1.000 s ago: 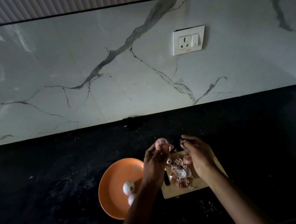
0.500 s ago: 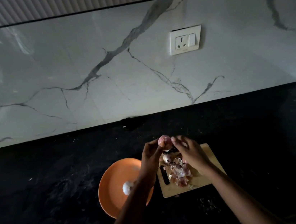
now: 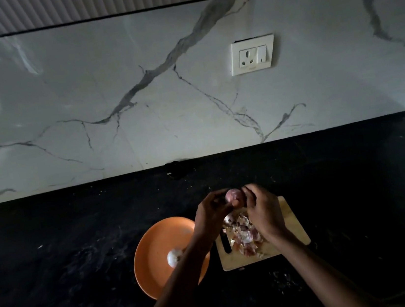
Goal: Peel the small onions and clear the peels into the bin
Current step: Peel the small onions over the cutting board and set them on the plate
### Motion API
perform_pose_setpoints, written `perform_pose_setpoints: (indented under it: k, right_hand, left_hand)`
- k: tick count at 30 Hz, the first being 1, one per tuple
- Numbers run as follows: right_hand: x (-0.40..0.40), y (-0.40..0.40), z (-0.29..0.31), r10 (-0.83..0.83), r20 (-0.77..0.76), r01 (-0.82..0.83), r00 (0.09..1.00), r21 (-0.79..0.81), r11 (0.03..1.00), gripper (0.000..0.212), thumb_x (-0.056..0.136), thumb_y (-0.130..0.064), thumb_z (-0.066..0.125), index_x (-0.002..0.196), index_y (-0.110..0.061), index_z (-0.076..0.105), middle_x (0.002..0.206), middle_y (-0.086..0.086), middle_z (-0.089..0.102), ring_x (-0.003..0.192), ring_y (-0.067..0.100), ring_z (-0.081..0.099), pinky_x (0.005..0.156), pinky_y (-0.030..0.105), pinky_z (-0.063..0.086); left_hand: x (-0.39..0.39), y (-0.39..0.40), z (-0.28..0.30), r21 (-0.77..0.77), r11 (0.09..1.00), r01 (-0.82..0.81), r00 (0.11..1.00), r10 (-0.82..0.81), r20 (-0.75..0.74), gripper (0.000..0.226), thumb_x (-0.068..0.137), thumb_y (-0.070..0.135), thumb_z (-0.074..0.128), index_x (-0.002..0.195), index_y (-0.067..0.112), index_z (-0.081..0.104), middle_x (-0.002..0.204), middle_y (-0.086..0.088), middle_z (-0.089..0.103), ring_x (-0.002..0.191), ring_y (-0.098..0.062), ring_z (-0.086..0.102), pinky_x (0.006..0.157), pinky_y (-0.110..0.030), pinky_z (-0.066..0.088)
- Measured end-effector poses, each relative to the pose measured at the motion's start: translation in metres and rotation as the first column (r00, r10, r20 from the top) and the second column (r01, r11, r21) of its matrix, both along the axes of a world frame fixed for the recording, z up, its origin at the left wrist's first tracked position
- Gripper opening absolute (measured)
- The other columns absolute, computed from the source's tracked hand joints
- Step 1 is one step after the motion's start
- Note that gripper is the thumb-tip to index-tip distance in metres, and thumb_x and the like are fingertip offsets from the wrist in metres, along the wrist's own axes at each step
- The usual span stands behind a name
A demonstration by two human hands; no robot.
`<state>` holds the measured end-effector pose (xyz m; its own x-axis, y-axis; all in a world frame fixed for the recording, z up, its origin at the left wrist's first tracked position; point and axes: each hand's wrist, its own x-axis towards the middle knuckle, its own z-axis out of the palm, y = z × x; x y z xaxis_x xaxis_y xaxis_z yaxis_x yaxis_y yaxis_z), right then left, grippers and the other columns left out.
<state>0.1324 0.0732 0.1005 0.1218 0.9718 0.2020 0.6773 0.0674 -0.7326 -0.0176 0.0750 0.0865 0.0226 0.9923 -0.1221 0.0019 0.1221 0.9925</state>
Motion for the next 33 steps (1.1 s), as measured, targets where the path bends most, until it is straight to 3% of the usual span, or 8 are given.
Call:
perform_pose_setpoints:
  k: [3, 6, 9, 12, 16, 22, 28, 33]
  right_hand:
    - [0.004, 0.003, 0.006, 0.034, 0.021, -0.035, 0.999, 0.02, 0.999, 0.015, 0.1, -0.011, 0.056, 0.103, -0.009, 0.071, 0.095, 0.004, 0.072, 0.08, 0.007, 0.058, 0.066, -0.001, 0.036]
    - [0.012, 0.01, 0.007, 0.021, -0.034, -0.025, 0.999, -0.117, 0.993, 0.021, 0.1, -0.016, 0.058, 0.117, -0.013, 0.07, 0.105, -0.004, 0.07, 0.091, 0.007, 0.062, 0.069, 0.003, 0.041]
    - [0.027, 0.012, -0.001, 0.035, -0.036, -0.044, 0.999, -0.294, 0.955, 0.029, 0.098, -0.025, 0.062, 0.126, -0.018, 0.066, 0.119, -0.001, 0.07, 0.098, 0.011, 0.067, 0.078, 0.022, 0.054]
    - [0.036, 0.008, -0.01, 0.135, -0.029, -0.135, 0.99, -0.418, 0.899, 0.041, 0.092, -0.025, 0.07, 0.133, -0.027, 0.062, 0.129, -0.008, 0.062, 0.106, 0.01, 0.065, 0.079, 0.016, 0.051]
    - [0.032, 0.008, -0.01, 0.141, -0.091, -0.164, 0.986, -0.343, 0.925, 0.05, 0.097, -0.05, 0.056, 0.139, -0.021, 0.057, 0.132, -0.003, 0.063, 0.109, 0.013, 0.067, 0.086, 0.021, 0.053]
    - [0.011, 0.012, 0.005, 0.155, -0.222, -0.207, 0.963, -0.23, 0.951, 0.044, 0.096, -0.048, 0.06, 0.129, -0.021, 0.066, 0.124, -0.006, 0.069, 0.116, 0.007, 0.063, 0.1, 0.029, 0.051]
    - [0.013, 0.01, 0.008, 0.207, -0.128, -0.226, 0.97, -0.155, 0.962, 0.034, 0.097, -0.034, 0.063, 0.128, -0.02, 0.067, 0.119, -0.005, 0.072, 0.101, -0.003, 0.061, 0.082, 0.001, 0.043]
    - [0.013, 0.006, 0.009, 0.233, -0.065, -0.238, 0.97, -0.082, 0.968, 0.032, 0.098, -0.027, 0.063, 0.127, -0.017, 0.068, 0.12, -0.002, 0.072, 0.103, -0.003, 0.06, 0.08, -0.004, 0.039]
  left_hand:
    - [0.001, -0.003, 0.003, -0.007, 1.0, 0.009, 0.998, -0.009, 0.064, 0.034, 0.082, 0.002, 0.077, 0.113, 0.012, 0.067, 0.104, -0.009, 0.075, 0.098, -0.02, 0.072, 0.086, -0.032, 0.058]
    - [0.0, -0.006, 0.006, -0.024, 1.0, -0.005, 0.991, 0.008, 0.134, 0.035, 0.083, -0.004, 0.073, 0.113, 0.01, 0.064, 0.103, -0.008, 0.075, 0.095, -0.017, 0.072, 0.084, -0.029, 0.057]
    - [-0.004, -0.009, 0.008, -0.06, 0.997, -0.052, 0.971, 0.064, 0.229, 0.039, 0.077, 0.006, 0.08, 0.11, 0.012, 0.061, 0.106, -0.016, 0.072, 0.096, -0.021, 0.07, 0.082, -0.032, 0.056]
    - [-0.008, -0.01, 0.006, -0.085, 0.992, -0.095, 0.961, 0.113, 0.252, 0.052, 0.069, 0.014, 0.088, 0.112, 0.011, 0.058, 0.114, -0.025, 0.068, 0.099, -0.029, 0.068, 0.084, -0.042, 0.054]
    - [-0.009, -0.007, 0.0, -0.051, 0.996, -0.072, 0.971, 0.082, 0.223, 0.055, 0.071, 0.016, 0.086, 0.117, 0.017, 0.056, 0.116, -0.025, 0.067, 0.101, -0.032, 0.069, 0.086, -0.044, 0.056]
    - [-0.007, -0.003, 0.0, 0.028, 1.0, -0.012, 0.995, 0.009, 0.104, 0.059, 0.071, 0.023, 0.083, 0.126, 0.014, 0.064, 0.115, -0.009, 0.072, 0.11, -0.028, 0.068, 0.097, -0.047, 0.054]
    - [-0.008, -0.004, 0.006, 0.01, 1.0, -0.013, 0.993, 0.012, 0.119, 0.038, 0.076, 0.028, 0.077, 0.112, 0.023, 0.069, 0.109, -0.008, 0.075, 0.107, -0.029, 0.07, 0.093, -0.042, 0.056]
    - [-0.01, -0.006, 0.004, -0.007, 1.0, -0.016, 0.992, 0.017, 0.125, 0.042, 0.078, 0.029, 0.079, 0.117, 0.016, 0.07, 0.112, -0.015, 0.073, 0.108, -0.035, 0.068, 0.098, -0.054, 0.053]
